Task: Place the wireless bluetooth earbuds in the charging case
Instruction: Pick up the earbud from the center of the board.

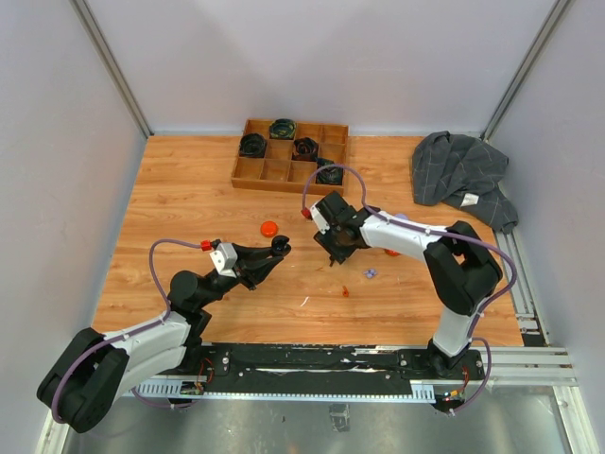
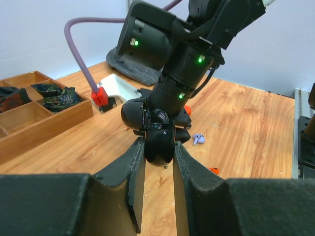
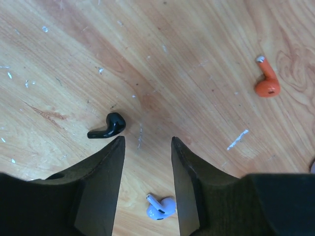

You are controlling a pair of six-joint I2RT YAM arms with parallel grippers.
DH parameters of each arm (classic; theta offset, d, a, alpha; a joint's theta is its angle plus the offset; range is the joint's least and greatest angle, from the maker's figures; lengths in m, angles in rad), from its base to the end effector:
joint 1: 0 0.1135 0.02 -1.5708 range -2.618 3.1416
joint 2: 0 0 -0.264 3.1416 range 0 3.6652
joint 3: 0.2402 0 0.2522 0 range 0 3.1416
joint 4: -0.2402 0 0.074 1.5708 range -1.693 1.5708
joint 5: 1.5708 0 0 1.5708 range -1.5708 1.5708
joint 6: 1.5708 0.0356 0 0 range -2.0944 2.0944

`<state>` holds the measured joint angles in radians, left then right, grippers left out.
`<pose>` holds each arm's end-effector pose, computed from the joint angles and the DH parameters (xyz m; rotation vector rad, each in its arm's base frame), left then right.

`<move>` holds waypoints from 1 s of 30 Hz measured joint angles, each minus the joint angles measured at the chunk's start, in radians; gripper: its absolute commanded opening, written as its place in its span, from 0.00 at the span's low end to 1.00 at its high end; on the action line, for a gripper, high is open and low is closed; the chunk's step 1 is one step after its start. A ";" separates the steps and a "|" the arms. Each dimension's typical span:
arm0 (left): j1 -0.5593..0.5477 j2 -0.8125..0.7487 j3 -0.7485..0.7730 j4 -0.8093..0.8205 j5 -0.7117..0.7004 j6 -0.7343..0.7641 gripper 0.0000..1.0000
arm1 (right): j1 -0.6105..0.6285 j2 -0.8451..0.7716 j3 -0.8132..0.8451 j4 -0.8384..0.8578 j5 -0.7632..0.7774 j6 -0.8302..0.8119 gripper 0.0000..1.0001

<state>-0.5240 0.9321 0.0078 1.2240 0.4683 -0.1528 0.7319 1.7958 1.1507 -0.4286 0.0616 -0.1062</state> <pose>0.1297 -0.0935 0.1973 0.6480 1.1908 -0.8708 0.2715 0.2409 0.1752 -1.0582 2.4266 0.1292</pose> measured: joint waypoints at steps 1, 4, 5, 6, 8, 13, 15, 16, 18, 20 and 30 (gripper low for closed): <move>0.000 0.000 0.000 0.000 0.000 0.000 0.00 | -0.005 -0.009 0.000 -0.001 0.000 0.014 0.46; 0.000 0.000 0.000 0.000 0.000 0.000 0.00 | -0.020 -0.047 0.000 -0.002 -0.002 0.071 0.49; 0.000 0.000 0.000 0.000 0.000 0.000 0.00 | -0.022 -0.061 0.000 -0.001 -0.006 0.094 0.50; 0.000 0.000 0.000 0.000 0.000 0.000 0.00 | -0.026 -0.072 0.000 -0.001 -0.008 0.119 0.50; 0.000 0.000 0.000 0.000 0.000 0.000 0.00 | -0.028 -0.083 0.002 -0.001 -0.013 0.170 0.51; 0.000 0.000 0.000 0.000 0.000 0.000 0.00 | -0.027 -0.060 0.016 -0.018 -0.020 0.305 0.51; 0.000 0.000 0.000 0.000 0.000 0.000 0.00 | -0.027 -0.043 0.019 -0.019 -0.021 0.358 0.51; 0.000 0.000 0.000 0.000 0.000 0.000 0.00 | -0.027 -0.035 0.019 -0.021 -0.022 0.386 0.51; 0.000 0.000 0.000 0.000 0.000 0.000 0.00 | -0.027 -0.017 0.019 -0.025 -0.026 0.435 0.49; 0.000 0.000 0.000 0.000 0.000 0.000 0.00 | -0.027 -0.003 0.019 -0.025 -0.029 0.470 0.48; 0.000 0.000 0.000 0.000 -0.001 0.000 0.00 | -0.023 0.038 0.025 -0.002 -0.045 0.546 0.38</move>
<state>-0.5240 0.9318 0.0078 1.2236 0.4675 -0.1532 0.7086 1.8336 1.1759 -0.4305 0.0162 0.4393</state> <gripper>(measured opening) 0.285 0.408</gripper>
